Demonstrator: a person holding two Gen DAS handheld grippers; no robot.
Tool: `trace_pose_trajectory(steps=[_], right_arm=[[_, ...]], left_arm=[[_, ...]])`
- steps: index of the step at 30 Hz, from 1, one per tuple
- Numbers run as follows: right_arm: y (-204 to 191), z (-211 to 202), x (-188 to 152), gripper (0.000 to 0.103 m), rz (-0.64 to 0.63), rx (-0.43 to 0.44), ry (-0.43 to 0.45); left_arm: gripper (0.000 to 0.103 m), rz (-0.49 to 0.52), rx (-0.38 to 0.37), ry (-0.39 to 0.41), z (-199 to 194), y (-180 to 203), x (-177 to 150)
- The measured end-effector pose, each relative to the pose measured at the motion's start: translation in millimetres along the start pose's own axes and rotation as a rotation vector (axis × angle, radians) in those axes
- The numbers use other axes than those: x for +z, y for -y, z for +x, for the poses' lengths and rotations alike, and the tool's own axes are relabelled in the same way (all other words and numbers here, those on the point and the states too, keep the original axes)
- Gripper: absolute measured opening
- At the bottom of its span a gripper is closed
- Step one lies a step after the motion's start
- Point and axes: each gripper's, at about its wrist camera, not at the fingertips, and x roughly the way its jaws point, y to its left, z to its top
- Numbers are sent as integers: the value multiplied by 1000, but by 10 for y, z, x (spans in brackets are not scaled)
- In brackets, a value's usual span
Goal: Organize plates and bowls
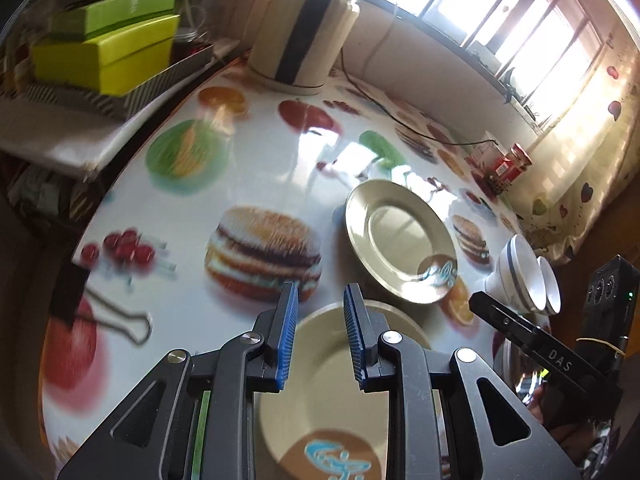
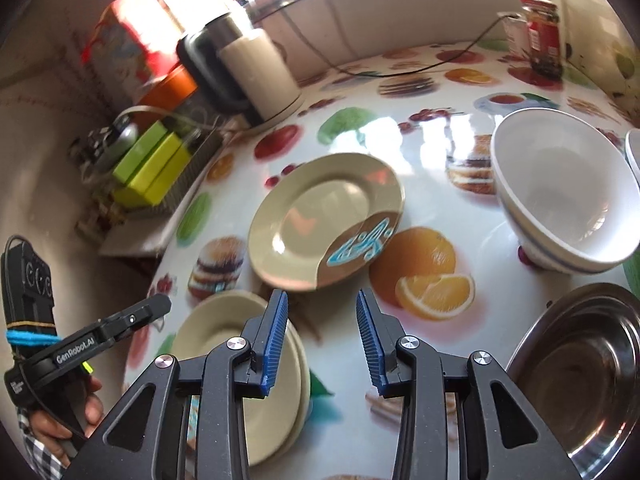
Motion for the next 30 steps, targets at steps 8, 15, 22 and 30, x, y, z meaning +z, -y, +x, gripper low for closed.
trace_pose_trajectory(steps=[8,15,22,30], right_arm=[[151,114,201,35,78,-55,41],[215,287,300,35,82,-98,45],[297,417,372,35,92,-100,33],[360,490,436,35,102,-89,36]], left_arm=[[25,23,-29,-31,252,94,321],[25,34,-50,-74,519,169,547],[25,57,-32,-107,777,240,642],[25,49,-40,-137,927,240,685]])
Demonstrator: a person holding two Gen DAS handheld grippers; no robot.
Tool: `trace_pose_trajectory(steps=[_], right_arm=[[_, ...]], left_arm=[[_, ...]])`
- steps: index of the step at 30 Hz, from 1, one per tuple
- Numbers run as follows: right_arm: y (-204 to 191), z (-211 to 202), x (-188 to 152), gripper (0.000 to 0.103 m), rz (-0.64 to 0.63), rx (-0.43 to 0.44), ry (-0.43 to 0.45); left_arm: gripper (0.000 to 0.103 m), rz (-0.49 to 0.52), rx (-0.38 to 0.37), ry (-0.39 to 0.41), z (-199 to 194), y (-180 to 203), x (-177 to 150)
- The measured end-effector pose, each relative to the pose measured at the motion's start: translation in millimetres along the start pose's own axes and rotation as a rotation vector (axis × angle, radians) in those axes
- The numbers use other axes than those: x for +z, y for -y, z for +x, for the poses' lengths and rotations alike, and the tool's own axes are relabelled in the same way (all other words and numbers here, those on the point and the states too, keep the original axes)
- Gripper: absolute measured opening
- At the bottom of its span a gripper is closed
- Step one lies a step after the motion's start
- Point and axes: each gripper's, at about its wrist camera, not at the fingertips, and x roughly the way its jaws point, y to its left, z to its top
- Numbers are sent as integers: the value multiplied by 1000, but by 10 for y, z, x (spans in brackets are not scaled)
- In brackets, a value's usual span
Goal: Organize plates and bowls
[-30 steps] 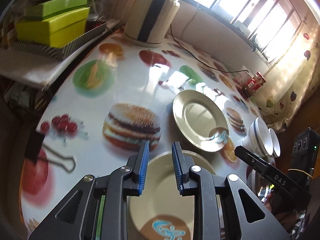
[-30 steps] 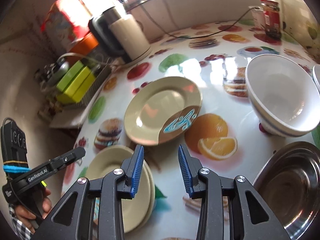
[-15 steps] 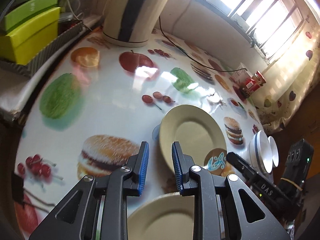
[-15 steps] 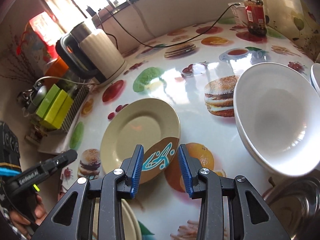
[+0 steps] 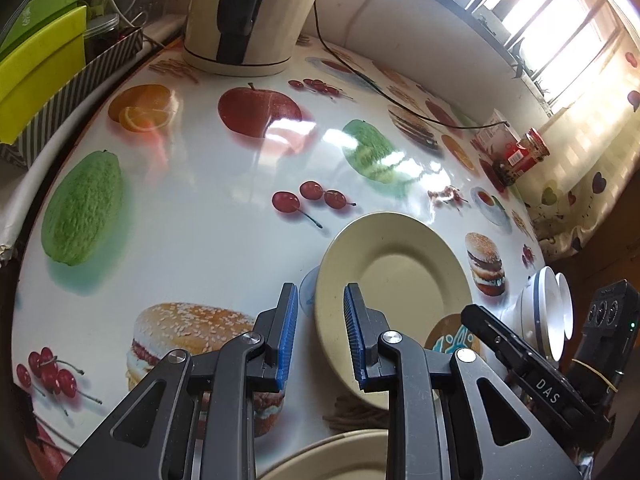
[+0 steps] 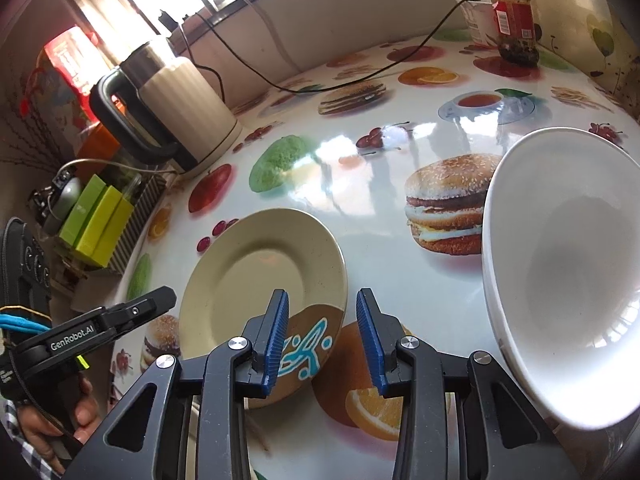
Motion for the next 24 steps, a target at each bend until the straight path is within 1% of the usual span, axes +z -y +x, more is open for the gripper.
trace_pose_trajectory(steps=[11,16,20,24], right_arm=[[8,76,22,35,1,17,-21],[6,88,26,28,-2,18,-23],[28,95,20,24,8,19,-24],[49,99,20,20,15,20,-27]], left_arm=[[25,-18,-19,-38,130,6,17],[24,-26,-21,-40,148,-17,18],[16,-25,-9,-40,159,-15,17],[13,-26,-11,-39,162,-14,13]])
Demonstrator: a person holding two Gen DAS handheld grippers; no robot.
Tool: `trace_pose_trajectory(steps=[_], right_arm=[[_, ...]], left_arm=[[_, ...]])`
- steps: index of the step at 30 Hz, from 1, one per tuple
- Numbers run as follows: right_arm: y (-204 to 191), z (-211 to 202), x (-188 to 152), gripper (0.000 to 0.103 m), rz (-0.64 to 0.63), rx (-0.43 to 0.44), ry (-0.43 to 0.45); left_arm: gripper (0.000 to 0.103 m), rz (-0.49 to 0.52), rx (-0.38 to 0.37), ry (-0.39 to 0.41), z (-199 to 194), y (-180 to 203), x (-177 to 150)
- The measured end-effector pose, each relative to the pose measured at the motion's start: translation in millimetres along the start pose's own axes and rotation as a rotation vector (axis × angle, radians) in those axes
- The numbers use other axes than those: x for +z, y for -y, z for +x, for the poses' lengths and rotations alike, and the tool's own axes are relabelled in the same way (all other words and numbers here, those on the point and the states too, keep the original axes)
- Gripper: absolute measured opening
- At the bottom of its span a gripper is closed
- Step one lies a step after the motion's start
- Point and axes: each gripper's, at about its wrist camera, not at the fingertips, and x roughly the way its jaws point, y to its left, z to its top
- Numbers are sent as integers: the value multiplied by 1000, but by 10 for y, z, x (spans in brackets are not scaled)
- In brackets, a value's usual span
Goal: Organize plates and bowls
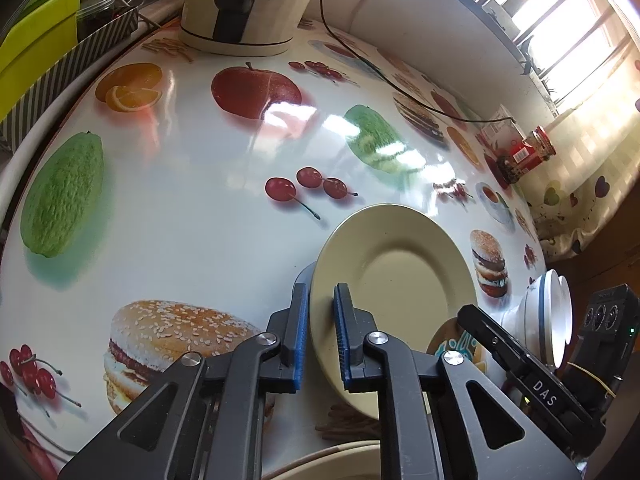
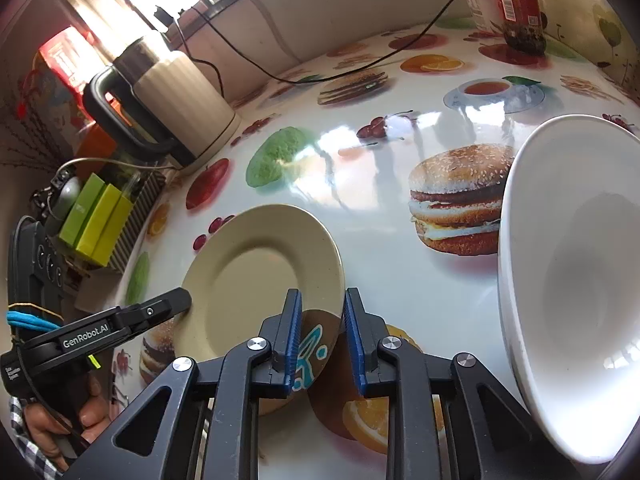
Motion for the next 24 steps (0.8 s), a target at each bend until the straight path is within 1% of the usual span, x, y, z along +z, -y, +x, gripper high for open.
trace_pose_trajectory(steps=[6,24], right_arm=[[4,0,1,18,-1,0,-1],[30,-30,-15,17,6,4,4]], left_arm=[[13,-1,2,4,0,0,-1],[13,20,16,21,-69,58,-26]])
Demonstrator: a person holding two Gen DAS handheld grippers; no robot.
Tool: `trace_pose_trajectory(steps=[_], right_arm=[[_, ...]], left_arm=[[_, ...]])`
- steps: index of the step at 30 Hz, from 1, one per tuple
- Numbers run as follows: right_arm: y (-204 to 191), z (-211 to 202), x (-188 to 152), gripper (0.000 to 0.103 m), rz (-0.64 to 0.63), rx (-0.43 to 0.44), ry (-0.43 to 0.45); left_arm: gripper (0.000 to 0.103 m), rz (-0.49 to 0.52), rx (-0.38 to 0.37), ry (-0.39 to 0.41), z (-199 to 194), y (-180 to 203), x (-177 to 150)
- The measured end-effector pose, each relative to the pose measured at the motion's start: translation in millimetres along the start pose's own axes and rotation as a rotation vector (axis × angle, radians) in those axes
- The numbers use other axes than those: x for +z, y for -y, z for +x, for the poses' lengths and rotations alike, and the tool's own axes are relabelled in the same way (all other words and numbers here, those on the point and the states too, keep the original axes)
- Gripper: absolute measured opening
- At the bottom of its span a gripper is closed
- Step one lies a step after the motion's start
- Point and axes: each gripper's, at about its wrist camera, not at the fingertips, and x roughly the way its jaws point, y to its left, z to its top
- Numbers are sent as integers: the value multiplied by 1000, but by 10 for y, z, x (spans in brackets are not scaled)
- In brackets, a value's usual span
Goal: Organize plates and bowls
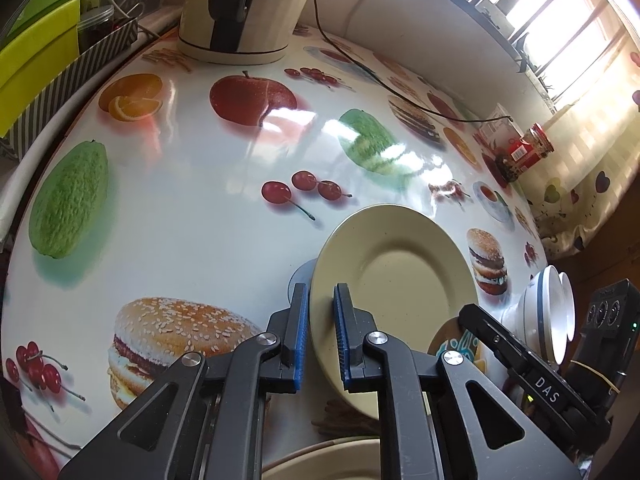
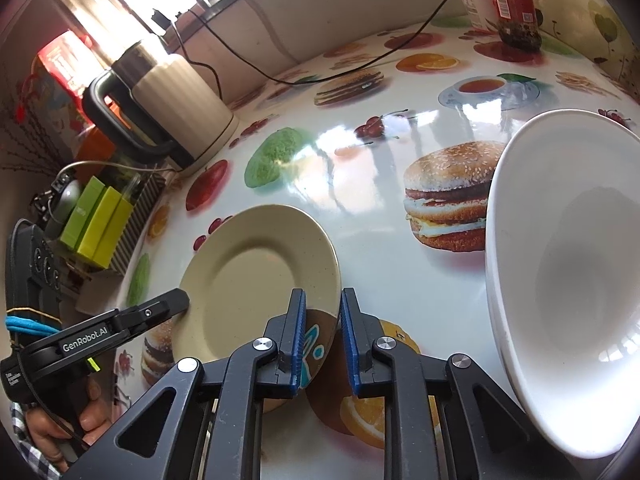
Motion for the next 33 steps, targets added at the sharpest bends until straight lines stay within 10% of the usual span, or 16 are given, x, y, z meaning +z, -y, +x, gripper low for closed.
trace_pose_trajectory(steps=[33], right_arm=[[-324,-533,-301,17,-78,65,30]], left_arm=[[13,-41,-9,106,-694,-121,-529]])
